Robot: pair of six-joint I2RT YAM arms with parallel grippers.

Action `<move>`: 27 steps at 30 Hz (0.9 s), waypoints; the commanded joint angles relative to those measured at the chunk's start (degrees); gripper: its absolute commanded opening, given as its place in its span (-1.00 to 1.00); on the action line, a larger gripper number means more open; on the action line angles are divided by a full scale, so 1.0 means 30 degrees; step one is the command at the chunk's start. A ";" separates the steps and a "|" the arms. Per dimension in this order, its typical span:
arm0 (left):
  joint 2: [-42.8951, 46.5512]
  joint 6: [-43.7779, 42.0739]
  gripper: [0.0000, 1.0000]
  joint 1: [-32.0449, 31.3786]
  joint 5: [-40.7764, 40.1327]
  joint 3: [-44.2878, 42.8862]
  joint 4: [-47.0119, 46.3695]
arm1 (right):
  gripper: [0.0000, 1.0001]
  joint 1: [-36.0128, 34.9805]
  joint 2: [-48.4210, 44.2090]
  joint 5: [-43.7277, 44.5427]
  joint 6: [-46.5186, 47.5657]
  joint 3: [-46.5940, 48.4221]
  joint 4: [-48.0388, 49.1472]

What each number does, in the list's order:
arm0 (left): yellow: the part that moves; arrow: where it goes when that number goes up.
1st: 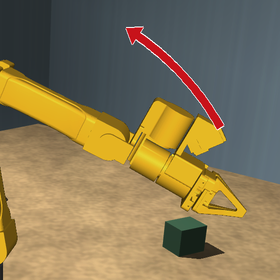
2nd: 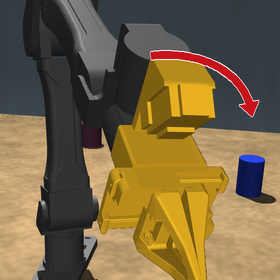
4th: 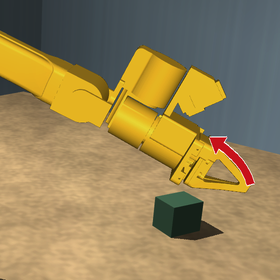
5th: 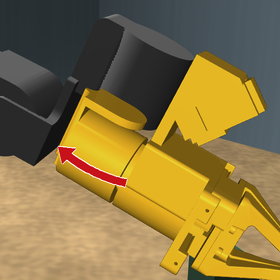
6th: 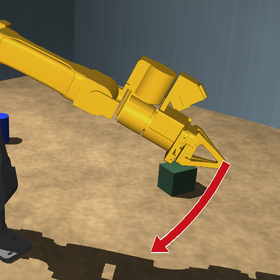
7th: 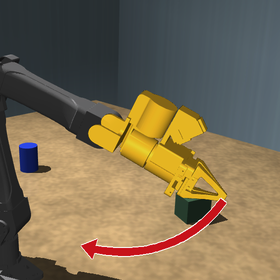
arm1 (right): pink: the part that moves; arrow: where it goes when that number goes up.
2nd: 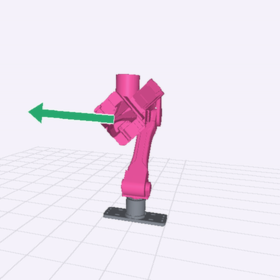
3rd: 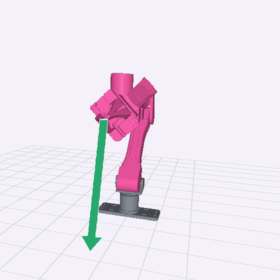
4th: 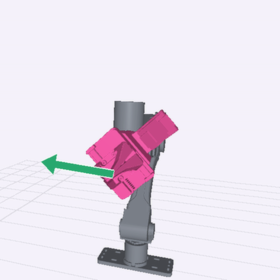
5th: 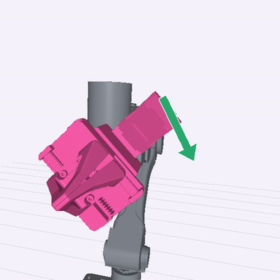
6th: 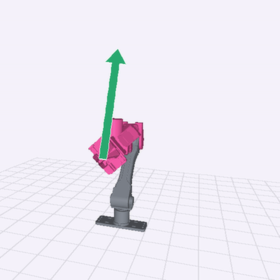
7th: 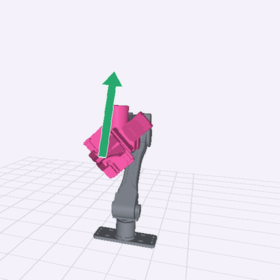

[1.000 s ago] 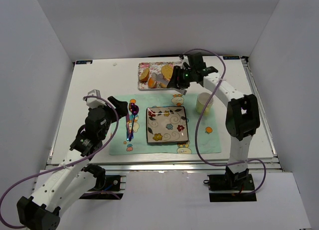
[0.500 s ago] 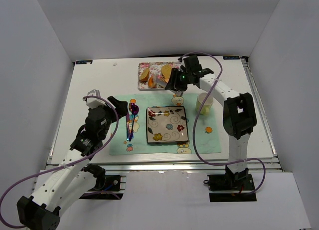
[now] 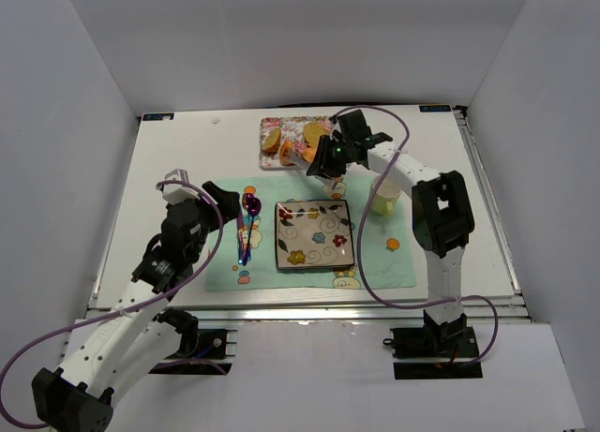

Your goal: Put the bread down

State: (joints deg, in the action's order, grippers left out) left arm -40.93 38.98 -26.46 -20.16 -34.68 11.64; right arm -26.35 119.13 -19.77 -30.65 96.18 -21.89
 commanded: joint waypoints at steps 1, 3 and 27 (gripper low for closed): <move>0.0136 0.0043 0.81 -0.0028 -0.0164 -0.0658 -0.0070 | -0.49 0.0052 -0.0889 -0.0206 0.0139 0.0138 0.1201; 0.0166 0.0072 0.81 -0.0028 -0.0135 -0.0629 -0.0188 | -0.58 0.0256 -0.1881 -0.0615 0.0576 -0.0328 0.1494; 0.0166 -0.0220 0.82 -0.0028 0.1330 0.0777 -0.2766 | -0.69 0.0433 -1.8499 -0.1557 2.1499 -1.5888 -0.5243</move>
State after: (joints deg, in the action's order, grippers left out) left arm -40.71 38.85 -26.46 -17.61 -32.86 5.26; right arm -25.15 65.49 -26.39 29.10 48.01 -39.35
